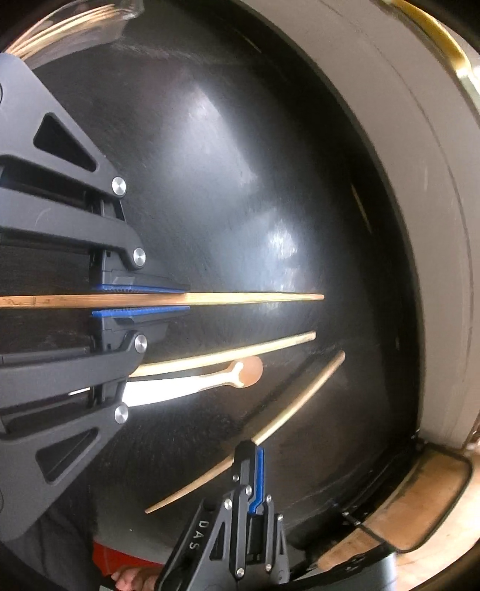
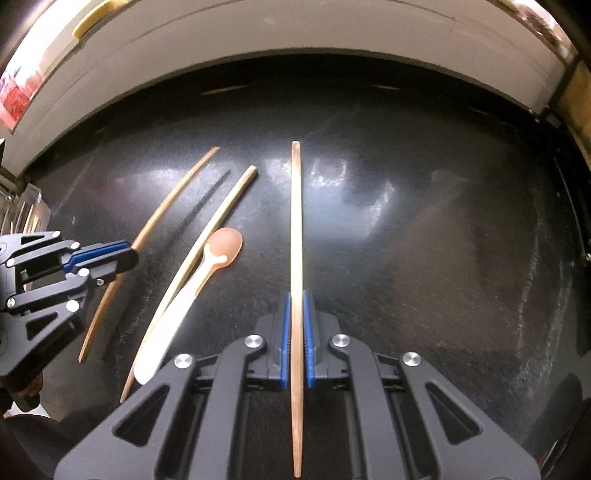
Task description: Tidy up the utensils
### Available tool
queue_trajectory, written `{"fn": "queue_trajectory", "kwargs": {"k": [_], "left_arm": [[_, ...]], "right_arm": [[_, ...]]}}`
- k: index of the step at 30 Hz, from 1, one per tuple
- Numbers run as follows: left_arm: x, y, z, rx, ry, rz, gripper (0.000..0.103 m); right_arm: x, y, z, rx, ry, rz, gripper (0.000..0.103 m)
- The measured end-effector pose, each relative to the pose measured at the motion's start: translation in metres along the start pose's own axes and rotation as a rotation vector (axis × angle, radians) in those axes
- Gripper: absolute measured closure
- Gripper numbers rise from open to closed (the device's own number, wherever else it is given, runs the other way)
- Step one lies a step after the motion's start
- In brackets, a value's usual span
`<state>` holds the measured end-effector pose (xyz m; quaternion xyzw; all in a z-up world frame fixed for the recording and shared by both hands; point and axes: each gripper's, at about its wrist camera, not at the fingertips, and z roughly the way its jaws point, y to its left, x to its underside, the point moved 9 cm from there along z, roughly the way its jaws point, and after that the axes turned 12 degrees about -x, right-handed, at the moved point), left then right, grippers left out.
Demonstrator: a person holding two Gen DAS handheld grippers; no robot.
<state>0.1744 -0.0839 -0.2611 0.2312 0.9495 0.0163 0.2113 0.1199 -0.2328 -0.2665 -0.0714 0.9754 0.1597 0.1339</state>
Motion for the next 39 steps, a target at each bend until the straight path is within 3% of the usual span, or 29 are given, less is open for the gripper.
{"fn": "queue_trajectory", "kwargs": {"k": [10, 19, 24, 31, 36, 39], "left_arm": [[0.022, 0.028, -0.059, -0.029, -0.011, -0.156, 0.097], [0.059, 0.079, -0.11, -0.079, 0.002, -0.301, 0.097], [0.091, 0.133, -0.14, -0.118, 0.023, -0.402, 0.097], [0.157, 0.233, -0.174, -0.219, 0.065, -0.567, 0.097], [0.215, 0.312, -0.202, -0.287, 0.082, -0.679, 0.097], [0.235, 0.339, -0.214, -0.29, 0.082, -0.723, 0.097]], "right_arm": [[0.002, 0.022, -0.052, -0.019, -0.078, -0.027, 0.095], [-0.004, 0.087, -0.08, -0.062, -0.105, -0.105, 0.095], [-0.014, 0.154, -0.082, -0.114, -0.113, -0.17, 0.095], [-0.03, 0.286, -0.067, -0.257, -0.085, -0.273, 0.095], [-0.032, 0.382, -0.048, -0.374, -0.027, -0.325, 0.095], [-0.029, 0.428, -0.034, -0.438, 0.025, -0.329, 0.095]]}}
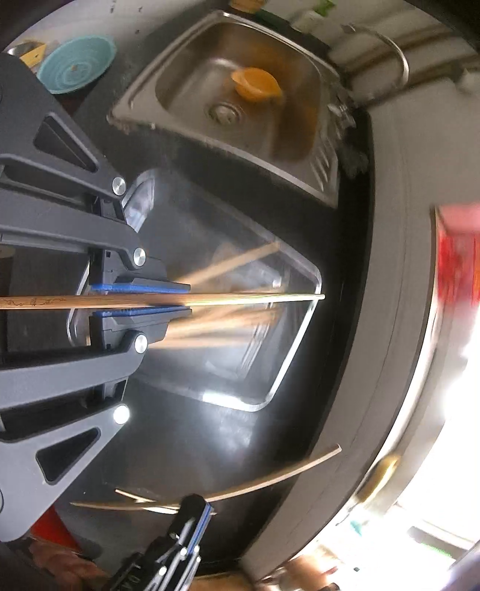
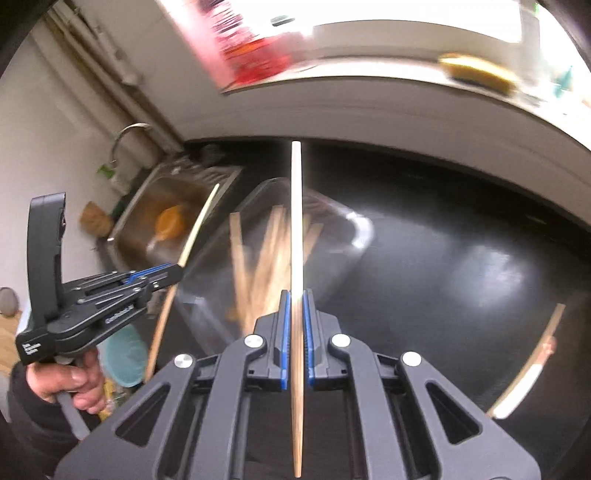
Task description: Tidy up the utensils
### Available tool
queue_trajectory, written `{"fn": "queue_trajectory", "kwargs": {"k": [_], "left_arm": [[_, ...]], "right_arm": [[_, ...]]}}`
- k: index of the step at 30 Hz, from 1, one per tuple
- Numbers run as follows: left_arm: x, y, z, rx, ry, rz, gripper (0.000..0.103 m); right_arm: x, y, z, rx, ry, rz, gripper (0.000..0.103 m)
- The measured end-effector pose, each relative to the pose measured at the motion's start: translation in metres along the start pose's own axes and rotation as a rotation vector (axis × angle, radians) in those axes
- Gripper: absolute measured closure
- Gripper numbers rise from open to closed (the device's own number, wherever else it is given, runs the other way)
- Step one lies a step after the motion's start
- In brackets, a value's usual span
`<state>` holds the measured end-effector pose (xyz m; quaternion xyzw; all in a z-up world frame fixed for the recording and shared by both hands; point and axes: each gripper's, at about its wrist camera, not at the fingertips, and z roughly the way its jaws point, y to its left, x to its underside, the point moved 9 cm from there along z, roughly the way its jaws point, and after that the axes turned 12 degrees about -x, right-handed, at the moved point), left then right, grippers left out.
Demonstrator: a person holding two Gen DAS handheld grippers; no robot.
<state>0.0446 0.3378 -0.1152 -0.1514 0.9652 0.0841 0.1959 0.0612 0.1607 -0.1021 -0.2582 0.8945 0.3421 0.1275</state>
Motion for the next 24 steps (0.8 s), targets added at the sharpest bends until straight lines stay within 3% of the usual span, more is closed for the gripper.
{"fn": "queue_trajectory", "kwargs": {"k": [6, 13, 24], "left_arm": [[0.0, 0.027, 0.018, 0.044, 0.053, -0.053, 0.097], [-0.007, 0.012, 0.038, 0.098, 0.083, -0.038, 0.097], [-0.024, -0.001, 0.064, 0.101, 0.1, 0.01, 0.097]], "right_arm": [[-0.014, 0.032, 0.037, -0.085, 0.048, 0.061, 0.095], [-0.022, 0.028, 0.058, -0.088, 0.07, 0.129, 0.095], [-0.029, 0.018, 0.077, -0.069, 0.094, 0.154, 0.095]]}}
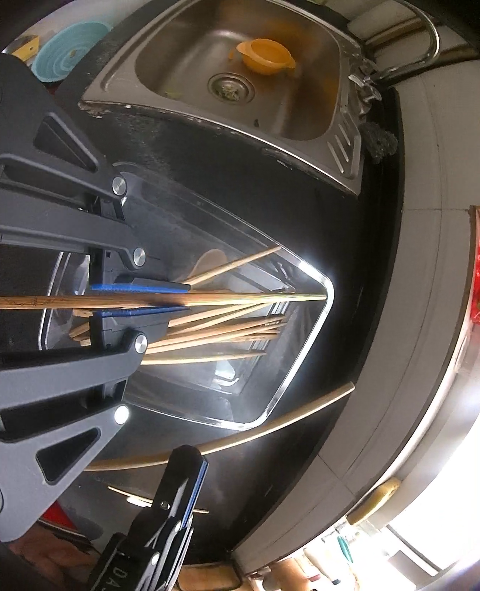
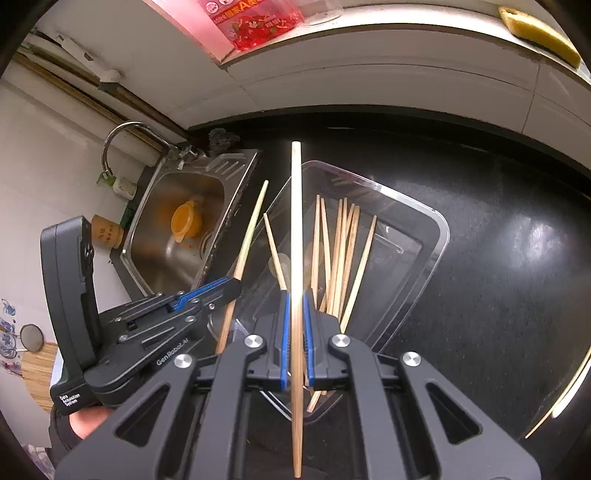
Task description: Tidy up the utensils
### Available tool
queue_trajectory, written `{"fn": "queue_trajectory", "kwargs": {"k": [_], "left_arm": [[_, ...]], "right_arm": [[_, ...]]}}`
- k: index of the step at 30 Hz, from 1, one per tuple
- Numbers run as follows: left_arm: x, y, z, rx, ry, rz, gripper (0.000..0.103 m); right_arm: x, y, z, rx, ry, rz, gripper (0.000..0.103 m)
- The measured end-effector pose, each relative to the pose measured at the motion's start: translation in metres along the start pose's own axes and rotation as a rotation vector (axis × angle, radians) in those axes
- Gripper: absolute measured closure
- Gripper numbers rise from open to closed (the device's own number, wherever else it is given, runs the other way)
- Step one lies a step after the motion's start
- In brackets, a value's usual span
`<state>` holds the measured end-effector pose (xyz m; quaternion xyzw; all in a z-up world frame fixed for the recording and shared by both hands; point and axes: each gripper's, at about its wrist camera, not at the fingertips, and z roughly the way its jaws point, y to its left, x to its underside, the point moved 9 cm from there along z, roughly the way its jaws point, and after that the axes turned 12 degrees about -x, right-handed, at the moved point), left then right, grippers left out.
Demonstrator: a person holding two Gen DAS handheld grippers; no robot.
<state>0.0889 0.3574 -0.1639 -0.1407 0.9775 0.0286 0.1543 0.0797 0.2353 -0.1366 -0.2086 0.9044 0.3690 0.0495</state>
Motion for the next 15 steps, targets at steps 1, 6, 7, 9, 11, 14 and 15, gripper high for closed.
{"fn": "queue_trajectory", "kwargs": {"k": [1, 6, 7, 9, 11, 14, 15], "left_arm": [[-0.001, -0.001, 0.001, -0.003, 0.001, 0.004, 0.097], [-0.006, -0.004, 0.007, -0.006, 0.013, 0.016, 0.097], [-0.006, -0.004, 0.008, -0.005, 0.015, 0.016, 0.097], [-0.007, -0.004, 0.011, -0.005, 0.019, 0.019, 0.097], [-0.008, -0.004, 0.014, -0.006, 0.025, 0.018, 0.097], [-0.008, -0.003, 0.02, -0.008, 0.038, 0.02, 0.097], [-0.008, -0.003, 0.021, -0.009, 0.041, 0.024, 0.097]], "right_arm": [[-0.001, -0.002, 0.001, 0.002, 0.001, 0.004, 0.095], [-0.005, -0.008, 0.006, 0.002, 0.009, 0.023, 0.095], [-0.005, -0.009, 0.008, 0.003, 0.013, 0.025, 0.095], [-0.005, -0.011, 0.012, 0.002, 0.019, 0.027, 0.095], [-0.005, -0.012, 0.014, 0.0, 0.026, 0.033, 0.095], [-0.007, -0.013, 0.019, 0.0, 0.033, 0.041, 0.095], [-0.007, -0.013, 0.022, -0.003, 0.039, 0.044, 0.095]]}}
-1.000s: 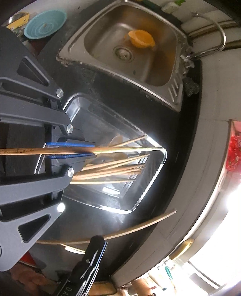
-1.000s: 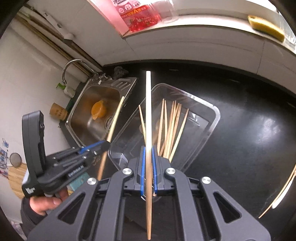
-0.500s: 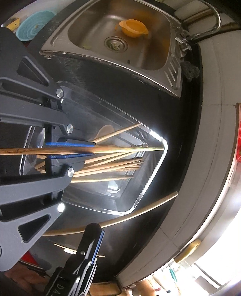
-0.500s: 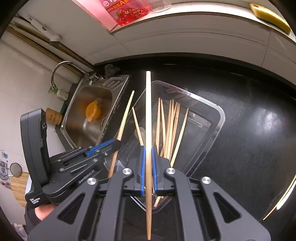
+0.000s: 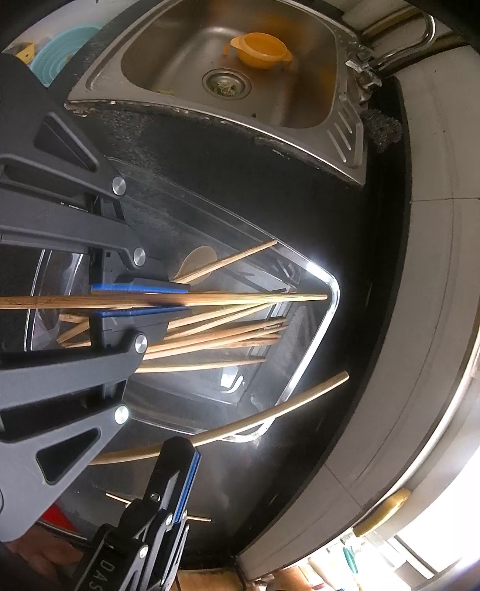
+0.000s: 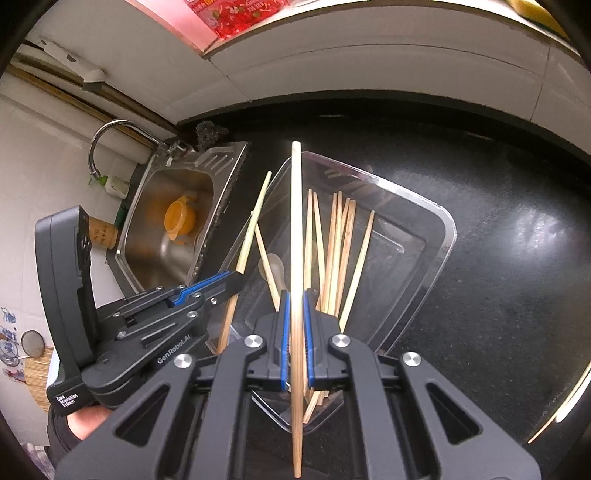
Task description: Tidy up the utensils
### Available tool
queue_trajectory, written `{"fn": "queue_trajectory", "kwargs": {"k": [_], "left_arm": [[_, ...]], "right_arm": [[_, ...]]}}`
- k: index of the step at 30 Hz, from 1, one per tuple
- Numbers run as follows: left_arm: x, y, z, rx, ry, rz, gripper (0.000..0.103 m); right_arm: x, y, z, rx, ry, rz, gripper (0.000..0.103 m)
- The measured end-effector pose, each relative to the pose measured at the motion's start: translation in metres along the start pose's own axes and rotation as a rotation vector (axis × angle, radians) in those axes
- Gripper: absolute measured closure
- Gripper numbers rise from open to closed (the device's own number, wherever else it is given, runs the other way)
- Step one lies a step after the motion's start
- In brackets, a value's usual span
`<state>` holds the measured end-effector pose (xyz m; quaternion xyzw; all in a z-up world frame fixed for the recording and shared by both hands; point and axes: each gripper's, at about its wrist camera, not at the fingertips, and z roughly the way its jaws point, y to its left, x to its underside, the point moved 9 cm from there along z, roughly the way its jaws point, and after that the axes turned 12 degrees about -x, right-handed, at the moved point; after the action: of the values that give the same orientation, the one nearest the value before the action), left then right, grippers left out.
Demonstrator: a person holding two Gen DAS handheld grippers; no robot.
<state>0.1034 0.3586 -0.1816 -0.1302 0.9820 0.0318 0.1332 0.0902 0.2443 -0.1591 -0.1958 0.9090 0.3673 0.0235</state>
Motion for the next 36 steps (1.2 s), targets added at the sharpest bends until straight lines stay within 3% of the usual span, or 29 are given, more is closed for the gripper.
{"fn": "queue_trajectory", "kwargs": {"k": [14, 34, 35, 36], "left_arm": [[0.005, -0.007, 0.035, 0.009, 0.069, 0.035, 0.097], [0.0, -0.01, 0.032, -0.002, 0.057, 0.055, 0.097], [0.0, -0.01, 0.03, 0.004, 0.052, 0.052, 0.095], [-0.001, -0.008, 0.029, 0.0, 0.053, 0.05, 0.084]], "right_arm": [[-0.007, -0.019, 0.04, -0.01, 0.084, 0.065, 0.095], [-0.009, -0.026, 0.048, -0.026, 0.099, 0.1, 0.095], [-0.01, -0.027, 0.046, -0.039, 0.099, 0.115, 0.093], [-0.011, -0.028, 0.045, -0.044, 0.1, 0.125, 0.083]]}}
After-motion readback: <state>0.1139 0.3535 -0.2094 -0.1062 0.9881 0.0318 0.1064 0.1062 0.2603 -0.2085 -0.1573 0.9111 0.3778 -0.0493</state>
